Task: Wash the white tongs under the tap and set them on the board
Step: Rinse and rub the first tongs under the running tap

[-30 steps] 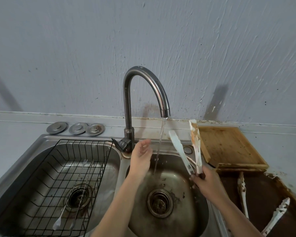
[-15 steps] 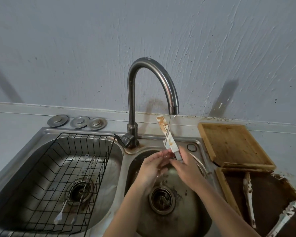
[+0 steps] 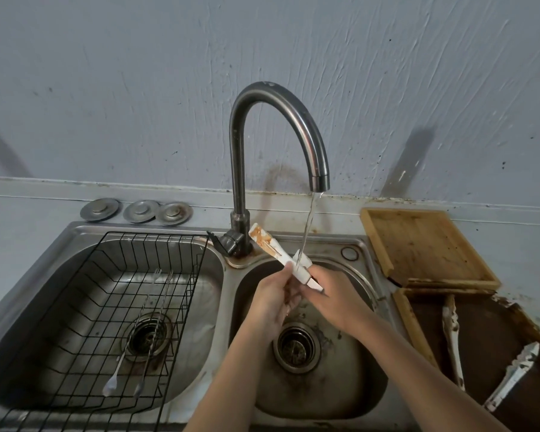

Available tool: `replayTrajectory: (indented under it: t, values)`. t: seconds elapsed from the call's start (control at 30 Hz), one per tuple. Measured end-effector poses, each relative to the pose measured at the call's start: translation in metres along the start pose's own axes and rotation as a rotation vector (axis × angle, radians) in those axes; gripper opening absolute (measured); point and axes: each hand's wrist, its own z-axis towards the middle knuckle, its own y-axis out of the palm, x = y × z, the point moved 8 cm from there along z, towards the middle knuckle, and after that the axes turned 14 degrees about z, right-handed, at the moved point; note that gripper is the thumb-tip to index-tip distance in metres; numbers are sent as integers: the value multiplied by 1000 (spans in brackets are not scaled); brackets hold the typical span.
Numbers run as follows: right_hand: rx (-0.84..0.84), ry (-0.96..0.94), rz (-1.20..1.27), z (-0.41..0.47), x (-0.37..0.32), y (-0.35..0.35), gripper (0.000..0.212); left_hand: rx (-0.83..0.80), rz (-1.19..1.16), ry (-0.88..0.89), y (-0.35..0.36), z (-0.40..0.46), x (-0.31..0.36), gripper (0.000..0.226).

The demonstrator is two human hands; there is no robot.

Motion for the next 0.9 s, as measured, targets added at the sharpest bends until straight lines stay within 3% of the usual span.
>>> replayTrajectory:
  t: [0.23, 0.37, 0.5, 0.7, 0.8, 0.9]
  values:
    - [19, -17, 21, -10, 2, -14, 10, -80, -79, -42, 17, -9, -1, 8]
    - [-11, -8, -8, -16, 1, -13, 17, 28, -259, -114, 9, -3, -7, 20]
    - [31, 6, 59, -16, 1, -15, 23, -21, -231, -91, 22, -6, -9, 15]
    - [-124, 215, 9, -18, 6, -4, 14, 29, -182, -141, 19, -6, -19, 23]
    - [3, 309, 17, -14, 12, -7, 23, 42, -194, -150, 23, -9, -24, 14]
    - [128, 277, -76, -13, 10, -14, 36, 47, -187, -178, 21, -12, -27, 19]
